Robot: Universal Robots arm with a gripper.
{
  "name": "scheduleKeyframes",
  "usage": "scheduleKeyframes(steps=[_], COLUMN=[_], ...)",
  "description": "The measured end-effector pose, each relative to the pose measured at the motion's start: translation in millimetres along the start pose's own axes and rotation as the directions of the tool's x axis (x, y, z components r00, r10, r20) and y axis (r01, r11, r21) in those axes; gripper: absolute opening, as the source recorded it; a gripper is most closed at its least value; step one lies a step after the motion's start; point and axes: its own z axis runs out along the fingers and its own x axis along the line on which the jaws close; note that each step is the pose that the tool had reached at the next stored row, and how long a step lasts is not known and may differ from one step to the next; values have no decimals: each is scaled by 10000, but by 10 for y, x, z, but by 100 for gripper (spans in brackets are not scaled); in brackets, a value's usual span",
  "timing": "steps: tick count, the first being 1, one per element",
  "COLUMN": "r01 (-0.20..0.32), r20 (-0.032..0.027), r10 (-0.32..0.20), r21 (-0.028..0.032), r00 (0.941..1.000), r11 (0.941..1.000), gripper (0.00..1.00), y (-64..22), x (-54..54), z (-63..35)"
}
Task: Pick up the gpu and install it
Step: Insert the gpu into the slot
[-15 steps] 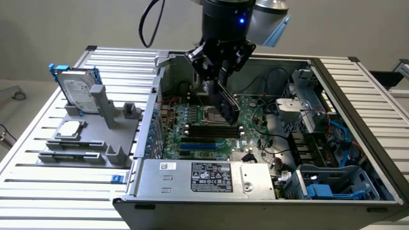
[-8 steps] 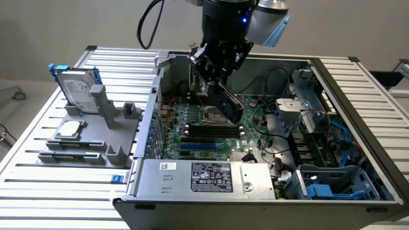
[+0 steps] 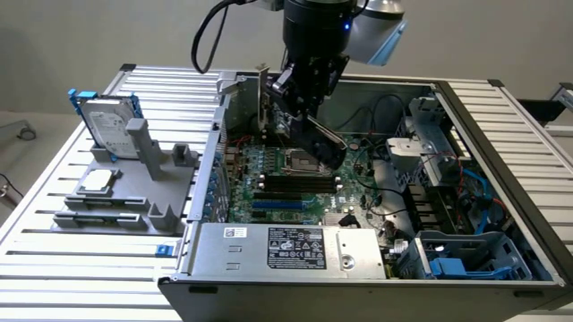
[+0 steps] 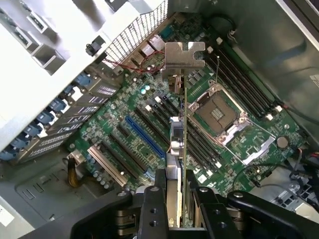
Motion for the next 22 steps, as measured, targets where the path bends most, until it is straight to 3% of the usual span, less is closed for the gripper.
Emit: scheduleKeyframes(steps=[6,11,17,22], r01=[1088,1992,3045,3894], r20=[-16,-29,-45,-57], r10=[-1088,-1992,-3045,-3894], r21=[-1,-4,-8,-14], r00=[9941,9799,9525,9211], r11=[9941,9800,9525,9211], gripper=[26,26,26,26], y=[0,0,0,0], x=[0,0,0,0], z=[0,0,0,0])
